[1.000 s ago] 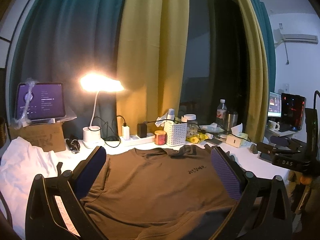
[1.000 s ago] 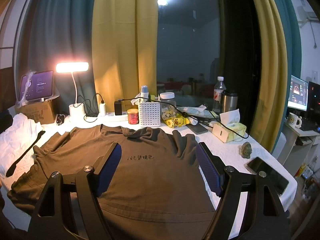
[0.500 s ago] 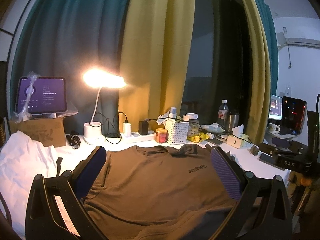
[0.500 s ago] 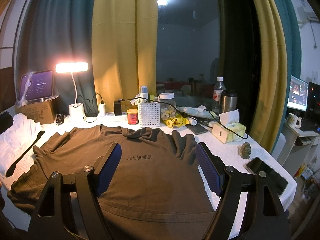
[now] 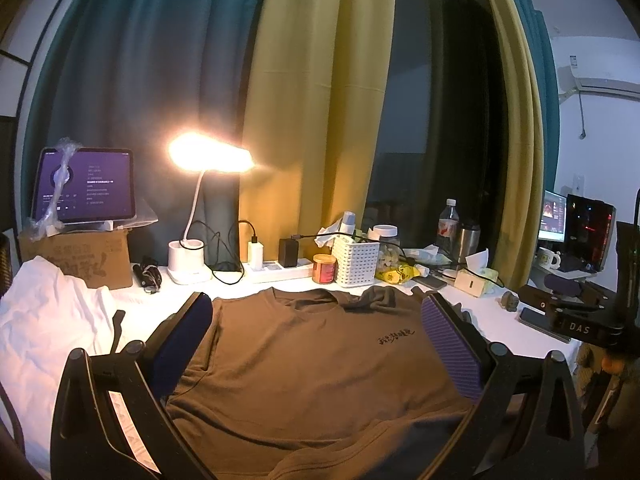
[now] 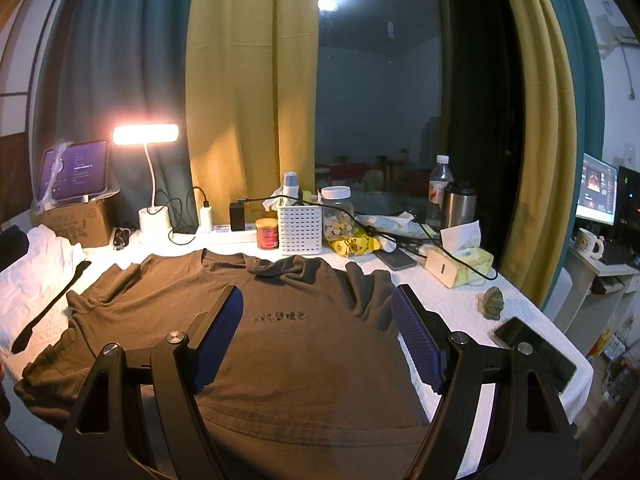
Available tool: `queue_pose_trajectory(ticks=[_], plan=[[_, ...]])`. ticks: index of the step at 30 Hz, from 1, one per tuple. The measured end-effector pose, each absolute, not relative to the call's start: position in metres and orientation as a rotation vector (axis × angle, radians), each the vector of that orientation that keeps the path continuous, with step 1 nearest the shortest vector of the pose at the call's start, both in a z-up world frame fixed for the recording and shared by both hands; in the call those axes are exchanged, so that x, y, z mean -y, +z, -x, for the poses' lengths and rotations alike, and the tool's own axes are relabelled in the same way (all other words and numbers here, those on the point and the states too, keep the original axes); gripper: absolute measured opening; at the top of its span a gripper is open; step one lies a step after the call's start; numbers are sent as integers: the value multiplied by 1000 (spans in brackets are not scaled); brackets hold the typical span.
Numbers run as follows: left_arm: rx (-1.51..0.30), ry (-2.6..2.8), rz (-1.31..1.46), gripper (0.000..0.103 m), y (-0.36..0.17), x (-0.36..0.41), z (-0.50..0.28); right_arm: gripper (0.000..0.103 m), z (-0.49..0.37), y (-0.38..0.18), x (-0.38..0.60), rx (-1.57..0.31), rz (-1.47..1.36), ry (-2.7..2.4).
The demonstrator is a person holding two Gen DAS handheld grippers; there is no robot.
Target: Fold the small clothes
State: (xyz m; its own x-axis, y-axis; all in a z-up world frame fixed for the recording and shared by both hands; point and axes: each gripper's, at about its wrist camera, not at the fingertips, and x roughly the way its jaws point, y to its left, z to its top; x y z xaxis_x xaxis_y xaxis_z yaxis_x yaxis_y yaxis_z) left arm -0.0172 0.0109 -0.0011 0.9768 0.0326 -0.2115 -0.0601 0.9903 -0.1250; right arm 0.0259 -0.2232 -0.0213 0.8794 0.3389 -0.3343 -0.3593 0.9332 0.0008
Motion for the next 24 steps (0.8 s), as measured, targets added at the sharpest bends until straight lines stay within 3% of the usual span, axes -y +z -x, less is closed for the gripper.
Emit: queue_pose_trajectory(ticks=[24], plan=[[-229,48,127,102,-4,-12,13,80,-34,-26,223,-352,61,359]])
